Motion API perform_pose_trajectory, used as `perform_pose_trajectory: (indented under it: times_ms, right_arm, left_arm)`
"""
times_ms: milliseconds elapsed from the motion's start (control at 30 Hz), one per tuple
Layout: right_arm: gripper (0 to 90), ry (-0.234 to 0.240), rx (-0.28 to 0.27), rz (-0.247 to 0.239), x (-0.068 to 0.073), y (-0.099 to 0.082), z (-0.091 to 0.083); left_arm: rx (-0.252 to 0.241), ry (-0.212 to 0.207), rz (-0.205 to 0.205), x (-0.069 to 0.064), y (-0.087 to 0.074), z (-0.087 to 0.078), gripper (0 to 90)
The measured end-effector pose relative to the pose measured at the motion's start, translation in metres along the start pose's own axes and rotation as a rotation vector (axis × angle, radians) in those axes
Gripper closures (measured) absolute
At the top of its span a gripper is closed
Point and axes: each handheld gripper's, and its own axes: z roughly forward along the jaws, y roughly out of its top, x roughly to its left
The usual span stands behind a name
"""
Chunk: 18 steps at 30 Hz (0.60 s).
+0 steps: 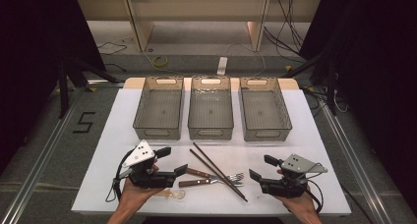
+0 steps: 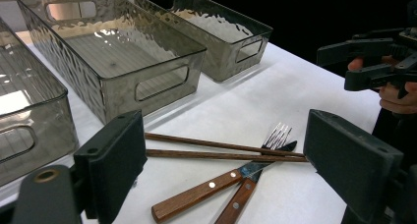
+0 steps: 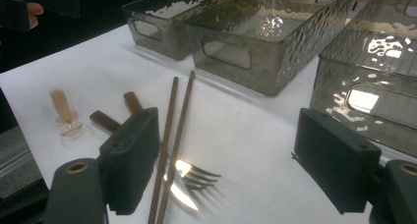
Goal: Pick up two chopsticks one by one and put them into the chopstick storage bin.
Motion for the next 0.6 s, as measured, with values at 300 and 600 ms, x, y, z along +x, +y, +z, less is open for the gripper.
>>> perform_pose_trajectory:
  times_ms: [300,600]
  right_arm:
    - [26.7,0.005,0.017,-0.006,-0.002,0.006,0.002]
    - [28.0,0.016,0.07,-0.061,0.002,0.021,0.009]
  left_arm:
    - [0.003,0.007,0.011,-0.001,0.0,0.001,15.4]
    - [0.011,0.019,0.026,-0.002,0.0,0.002,15.3]
